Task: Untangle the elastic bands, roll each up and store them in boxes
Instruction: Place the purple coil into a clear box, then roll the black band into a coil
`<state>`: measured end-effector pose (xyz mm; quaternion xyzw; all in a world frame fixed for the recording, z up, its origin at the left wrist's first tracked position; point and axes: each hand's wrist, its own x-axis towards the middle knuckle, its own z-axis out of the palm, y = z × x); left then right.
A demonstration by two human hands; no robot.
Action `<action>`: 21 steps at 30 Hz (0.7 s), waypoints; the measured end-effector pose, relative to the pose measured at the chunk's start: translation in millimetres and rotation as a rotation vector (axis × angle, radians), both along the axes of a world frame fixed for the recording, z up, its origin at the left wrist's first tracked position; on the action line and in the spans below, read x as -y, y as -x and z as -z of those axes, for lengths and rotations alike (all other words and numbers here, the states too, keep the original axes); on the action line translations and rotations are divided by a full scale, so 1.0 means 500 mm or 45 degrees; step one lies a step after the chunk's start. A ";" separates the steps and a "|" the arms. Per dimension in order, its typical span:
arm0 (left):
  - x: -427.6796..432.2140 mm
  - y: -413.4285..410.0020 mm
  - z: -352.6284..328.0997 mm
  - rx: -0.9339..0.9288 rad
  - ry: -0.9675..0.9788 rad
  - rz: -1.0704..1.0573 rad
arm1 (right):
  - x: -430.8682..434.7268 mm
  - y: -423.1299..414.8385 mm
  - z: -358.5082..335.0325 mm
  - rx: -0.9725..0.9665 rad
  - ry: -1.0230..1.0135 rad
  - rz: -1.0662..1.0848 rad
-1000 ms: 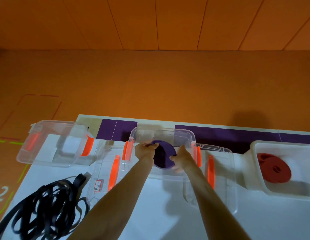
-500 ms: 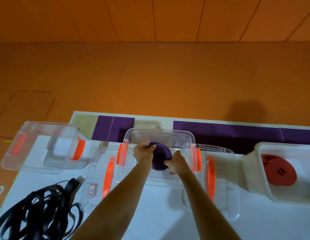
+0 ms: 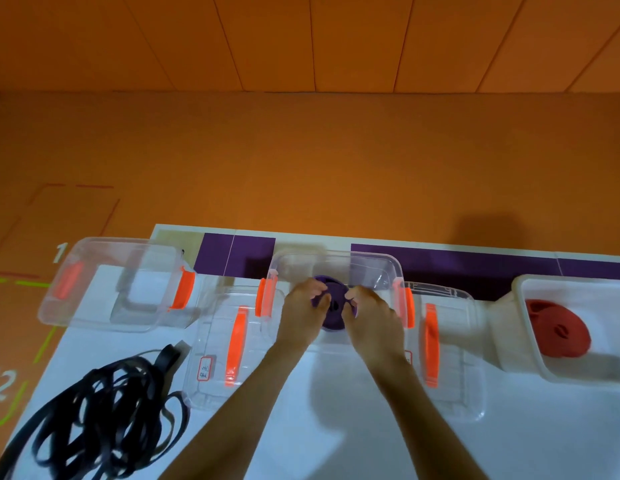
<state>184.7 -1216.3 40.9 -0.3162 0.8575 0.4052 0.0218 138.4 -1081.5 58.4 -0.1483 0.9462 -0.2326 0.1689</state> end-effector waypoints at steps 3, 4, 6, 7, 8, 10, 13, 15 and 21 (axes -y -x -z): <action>0.014 -0.099 -0.065 -0.056 0.264 0.335 | 0.007 -0.054 -0.048 -0.223 -0.061 -0.179; 0.024 -0.133 -0.084 -0.042 0.372 0.413 | 0.011 -0.074 -0.061 -0.272 -0.100 -0.234; 0.050 -0.199 -0.118 0.037 0.542 0.499 | 0.025 -0.118 -0.082 -0.336 -0.156 -0.314; 0.066 -0.233 -0.129 0.087 0.600 0.522 | 0.035 -0.143 -0.090 -0.366 -0.149 -0.339; 0.084 -0.268 -0.138 0.136 0.643 0.538 | 0.046 -0.170 -0.098 -0.405 -0.132 -0.351; 0.127 -0.337 -0.149 0.197 0.689 0.531 | 0.073 -0.224 -0.101 -0.495 -0.083 -0.375; 0.201 -0.438 -0.158 0.241 0.767 0.485 | 0.122 -0.306 -0.087 -0.571 -0.065 -0.404; 0.257 -0.505 -0.152 0.284 0.803 0.464 | 0.164 -0.360 -0.072 -0.559 -0.062 -0.401; 0.439 -0.682 -0.116 0.327 0.721 0.453 | 0.325 -0.531 -0.030 -0.334 -0.153 -0.456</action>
